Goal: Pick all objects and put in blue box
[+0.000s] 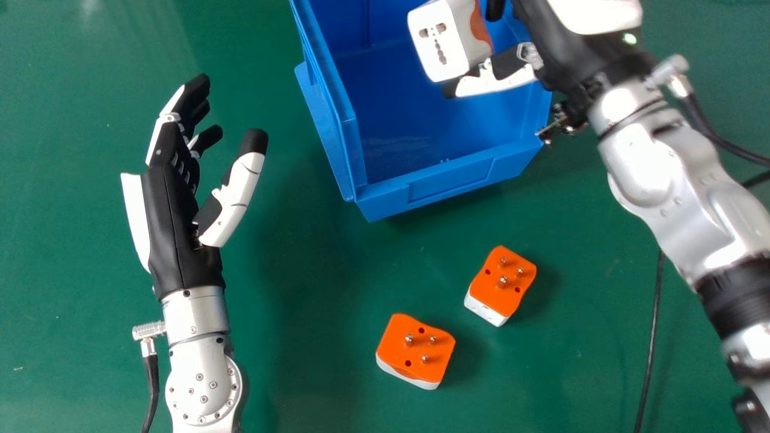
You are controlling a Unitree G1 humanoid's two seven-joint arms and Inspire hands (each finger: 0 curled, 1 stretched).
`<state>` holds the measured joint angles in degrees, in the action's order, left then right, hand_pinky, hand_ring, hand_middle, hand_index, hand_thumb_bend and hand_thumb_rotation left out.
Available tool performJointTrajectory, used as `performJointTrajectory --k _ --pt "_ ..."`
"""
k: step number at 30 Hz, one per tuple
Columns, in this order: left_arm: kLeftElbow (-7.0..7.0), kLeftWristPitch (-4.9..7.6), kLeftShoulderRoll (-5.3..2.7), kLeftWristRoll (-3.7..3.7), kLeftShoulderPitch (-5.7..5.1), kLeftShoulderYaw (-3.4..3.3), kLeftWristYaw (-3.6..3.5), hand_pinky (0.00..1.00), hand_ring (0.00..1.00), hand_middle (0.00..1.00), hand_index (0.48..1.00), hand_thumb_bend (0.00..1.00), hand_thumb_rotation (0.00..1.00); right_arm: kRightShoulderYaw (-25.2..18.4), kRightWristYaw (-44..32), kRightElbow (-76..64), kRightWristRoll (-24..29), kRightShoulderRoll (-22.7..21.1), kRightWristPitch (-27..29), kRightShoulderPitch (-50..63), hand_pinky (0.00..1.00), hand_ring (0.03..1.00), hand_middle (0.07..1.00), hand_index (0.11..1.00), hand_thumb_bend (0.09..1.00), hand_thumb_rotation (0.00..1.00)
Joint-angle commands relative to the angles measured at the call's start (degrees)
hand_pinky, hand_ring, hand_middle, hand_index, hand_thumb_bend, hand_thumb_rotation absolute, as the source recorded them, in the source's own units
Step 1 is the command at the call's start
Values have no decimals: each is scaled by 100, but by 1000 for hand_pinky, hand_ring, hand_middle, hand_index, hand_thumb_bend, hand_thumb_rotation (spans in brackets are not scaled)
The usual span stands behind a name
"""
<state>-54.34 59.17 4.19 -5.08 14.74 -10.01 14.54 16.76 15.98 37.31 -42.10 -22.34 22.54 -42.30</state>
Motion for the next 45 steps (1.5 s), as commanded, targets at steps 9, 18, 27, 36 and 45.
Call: performJointTrajectory --k 9,18,27,36,45 --pt "56 66 44 -107 14 0 155 790 861 858 796 703 461 1312 1390 2878 -1012 491 127 -1583 301 397 487 543 491 0" --pt "59 60 55 -86 80 10 138 784 856 853 793 709 466 1882 1828 3500 -1197 628 -1 -1834 324 421 490 542 493 0" --pt "115 58 108 -110 49 45 90 781 854 851 792 717 469 2275 1772 3083 -1443 479 -557 -1605 397 512 584 609 576 27" --pt "288 29 44 3 16 85 -76 775 850 849 789 720 469 2320 2101 2625 -1501 198 -739 -1404 591 688 734 743 726 128" --pt "334 22 74 34 24 107 -117 775 851 851 788 729 469 2157 2028 2149 -1372 12 -836 -1262 791 840 864 869 861 304"
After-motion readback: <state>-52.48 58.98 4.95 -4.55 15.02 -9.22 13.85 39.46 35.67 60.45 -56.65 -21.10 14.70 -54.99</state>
